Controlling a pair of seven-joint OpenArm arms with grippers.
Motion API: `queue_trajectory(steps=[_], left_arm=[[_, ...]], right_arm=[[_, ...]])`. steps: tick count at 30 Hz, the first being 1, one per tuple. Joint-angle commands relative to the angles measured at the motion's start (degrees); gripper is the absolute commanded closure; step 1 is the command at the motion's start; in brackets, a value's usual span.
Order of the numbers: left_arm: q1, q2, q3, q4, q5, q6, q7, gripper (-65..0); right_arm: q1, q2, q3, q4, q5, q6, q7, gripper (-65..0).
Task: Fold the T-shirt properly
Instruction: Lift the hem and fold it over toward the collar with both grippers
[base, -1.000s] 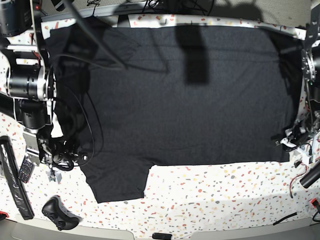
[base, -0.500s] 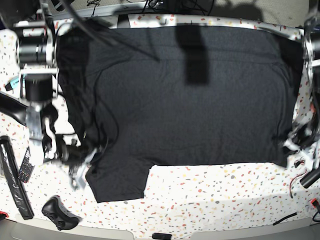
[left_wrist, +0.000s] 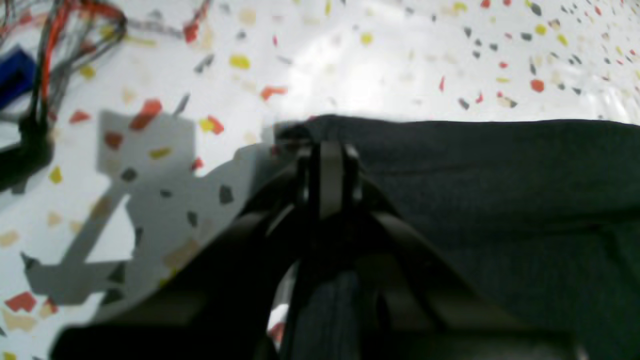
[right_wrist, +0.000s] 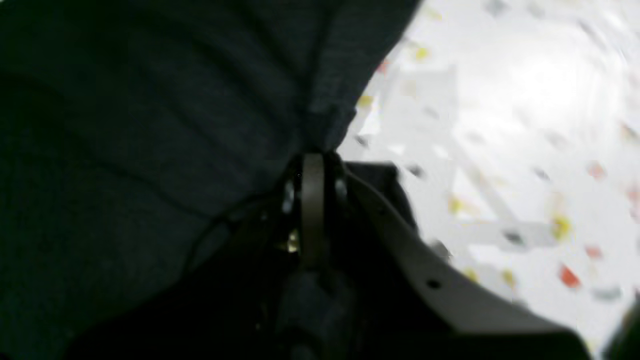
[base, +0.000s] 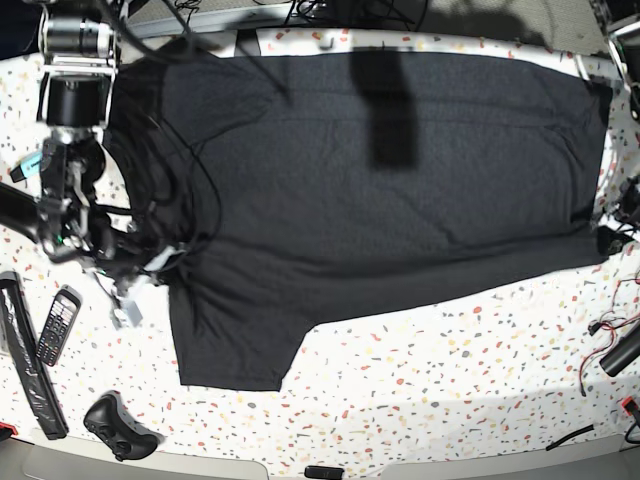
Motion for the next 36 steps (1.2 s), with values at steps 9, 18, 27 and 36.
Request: queue_trajectory(steps=[9, 18, 27, 36], left_arm=[[-1.6, -1.5, -0.4, 1.1, -3.8, -1.4, 0.6, 0.0], [-1.6, -1.5, -0.4, 1.2, -4.7, -3.0, 3.4, 0.0], [-1.4, -1.4, -0.4, 7.5, -5.1, -4.4, 6.4, 0.0], [3.2, -1.5, -0.5, 10.8, -5.3, -4.2, 7.1, 0.0]], right_arm=[[-4.3, 4.5, 2.9, 9.7, 1.3, 0.3, 0.8, 0.0], [-4.7, 5.6, 7.6, 12.5, 5.8, 0.4, -3.4, 0.0], [-12.2, 5.6, 12.3, 19.9, 7.1, 1.0, -3.5, 0.0], [-19.9, 5.6, 23.5, 24.6, 14.2, 3.7, -5.2, 0.0]])
